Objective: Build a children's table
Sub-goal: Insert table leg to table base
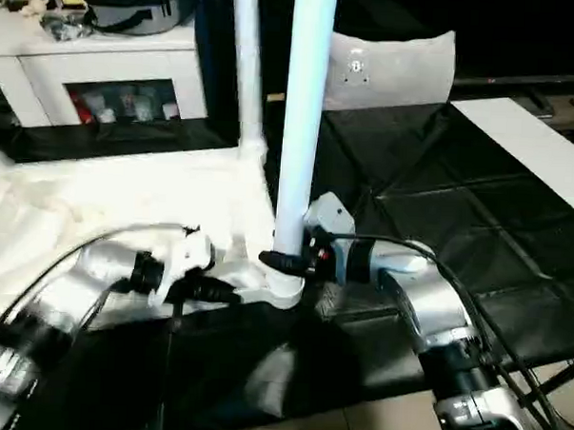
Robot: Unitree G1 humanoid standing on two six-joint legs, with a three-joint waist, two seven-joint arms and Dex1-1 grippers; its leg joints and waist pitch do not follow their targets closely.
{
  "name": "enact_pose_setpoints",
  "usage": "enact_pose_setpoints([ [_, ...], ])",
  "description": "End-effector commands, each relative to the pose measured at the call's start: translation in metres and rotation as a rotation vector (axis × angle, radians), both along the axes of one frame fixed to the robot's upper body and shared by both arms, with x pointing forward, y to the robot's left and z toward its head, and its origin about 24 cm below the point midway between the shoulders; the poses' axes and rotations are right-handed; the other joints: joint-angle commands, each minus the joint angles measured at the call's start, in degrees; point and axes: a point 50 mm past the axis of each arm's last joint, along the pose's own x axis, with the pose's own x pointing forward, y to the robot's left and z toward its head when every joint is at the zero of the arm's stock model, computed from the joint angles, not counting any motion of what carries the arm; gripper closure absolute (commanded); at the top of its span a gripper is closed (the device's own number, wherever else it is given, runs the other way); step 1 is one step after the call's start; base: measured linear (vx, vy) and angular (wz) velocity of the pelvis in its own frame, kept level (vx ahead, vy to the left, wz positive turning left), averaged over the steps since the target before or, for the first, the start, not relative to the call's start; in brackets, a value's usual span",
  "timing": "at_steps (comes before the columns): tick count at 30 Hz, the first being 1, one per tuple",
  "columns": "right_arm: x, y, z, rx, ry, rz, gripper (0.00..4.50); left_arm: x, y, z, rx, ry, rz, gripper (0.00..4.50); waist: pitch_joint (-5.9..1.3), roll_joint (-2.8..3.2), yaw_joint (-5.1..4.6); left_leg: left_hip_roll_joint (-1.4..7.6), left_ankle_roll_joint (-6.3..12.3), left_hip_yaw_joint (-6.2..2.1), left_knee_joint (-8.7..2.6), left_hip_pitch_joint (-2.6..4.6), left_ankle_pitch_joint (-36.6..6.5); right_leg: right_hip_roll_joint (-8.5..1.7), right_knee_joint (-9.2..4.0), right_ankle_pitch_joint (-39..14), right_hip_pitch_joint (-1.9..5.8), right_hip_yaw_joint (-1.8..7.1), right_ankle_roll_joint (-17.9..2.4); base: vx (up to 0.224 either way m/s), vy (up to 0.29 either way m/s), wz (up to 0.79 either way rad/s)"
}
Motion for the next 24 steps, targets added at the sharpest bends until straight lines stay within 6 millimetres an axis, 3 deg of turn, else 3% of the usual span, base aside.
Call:
enact_pose_setpoints([
  [1, -0.024, -0.004, -0.055, -0.138, 0.25, 0.014, 2.64, 0.025, -0.007, 0.052, -0.063, -0.223, -0.014, 4.5, -2.12, 0.41, -0.45, -0.06, 2.95, 0.44, -4.43, -0.12, -18.92, -3.29, -5.19, -31.15, 2.64, 1.94, 2.34, 0.0, 0.0, 0.0],
  [5, -0.024, 0.006, -0.054, -0.123, 0.246, 0.022, 2.64, 0.03, 0.001, 0.056, -0.03, -0.238, -0.007, 4.5, -2.05, 0.19, -0.73, -0.05, 2.97, 0.31, -4.49, -0.52, -18.59, -3.53, -5.19, -31.28, 2.75, 2.01, 2.65, 0.0, 0.0, 0.0],
  [11, -0.022, 0.011, -0.054, -0.081, 0.273, -0.041, 2.64, 0.024, 0.014, 0.049, -0.031, -0.204, 0.003, 4.5, -2.23, 0.34, -0.48, 0.4, 3.08, 0.26, -4.84, -0.62, -16.58, -3.83, -4.34, -28.14, 2.79, 2.75, 0.44, 0.0, 0.0, 0.0],
  [17, -0.01, 0.007, -0.059, -0.12, 0.26, -0.191, 2.64, -0.001, 0.026, 0.037, -0.028, -0.154, 0.099, 4.5, -2.6, 0.37, -1.01, 1.1, 2.4, 0.15, -5.36, -1.13, -13.83, -4.29, -2.83, -23.25, 3.23, 3.55, -2.47, 0.0, 0.0, 0.0],
  [18, -0.007, 0.006, -0.06, -0.124, 0.252, -0.223, 2.64, -0.007, 0.028, 0.035, -0.026, -0.146, 0.127, 4.5, -2.64, 0.04, -1.37, 0.93, 2.4, 0.23, -5.26, -1.19, -13.78, -4.15, -2.79, -23.8, 3.2, 3.55, -2.5, 0.0, 0.0, 0.0],
  [19, -0.005, 0.006, -0.06, -0.125, 0.243, -0.253, 2.64, -0.015, 0.028, 0.033, -0.025, -0.139, 0.159, 4.5, -2.49, 0.07, -1.55, 0.73, 2.58, 0.13, -5.26, -1.57, -13.28, -4.07, -2.73, -24.08, 3.34, 3.54, -2.29, 0.0, 0.0, 0.0],
  [21, 0.0, 0.005, -0.058, -0.12, 0.221, -0.307, 2.64, -0.034, 0.026, 0.03, -0.027, -0.121, 0.248, 4.5, -3.21, -0.19, -2.01, 1.04, 1.73, 0.07, -5.16, -1.81, -11.53, -4.42, -1.73, -22.67, 3.63, 3.94, -2.85, 0.0, 0.0, 0.0],
  [22, 0.001, 0.006, -0.058, -0.117, 0.215, -0.317, 2.64, -0.04, 0.025, 0.03, -0.029, -0.116, 0.277, 4.5, -2.73, 0.02, -2.46, 1.0, 2.22, 0.14, -5.24, -1.92, -11.42, -4.06, -2.0, -22.79, 3.22, 3.99, -3.22, 0.0, 0.0, 0.0],
  [24, 0.002, 0.007, -0.055, -0.102, 0.2, -0.325, 2.64, -0.052, 0.02, 0.031, -0.036, -0.106, 0.323, 4.5, -2.81, -0.17, -2.55, 0.52, 3.24, 0.55, -4.94, -1.33, -11.96, -3.63, -2.52, -24.34, 2.68, 4.07, -3.59, 0.0, 0.0, 0.0],
])
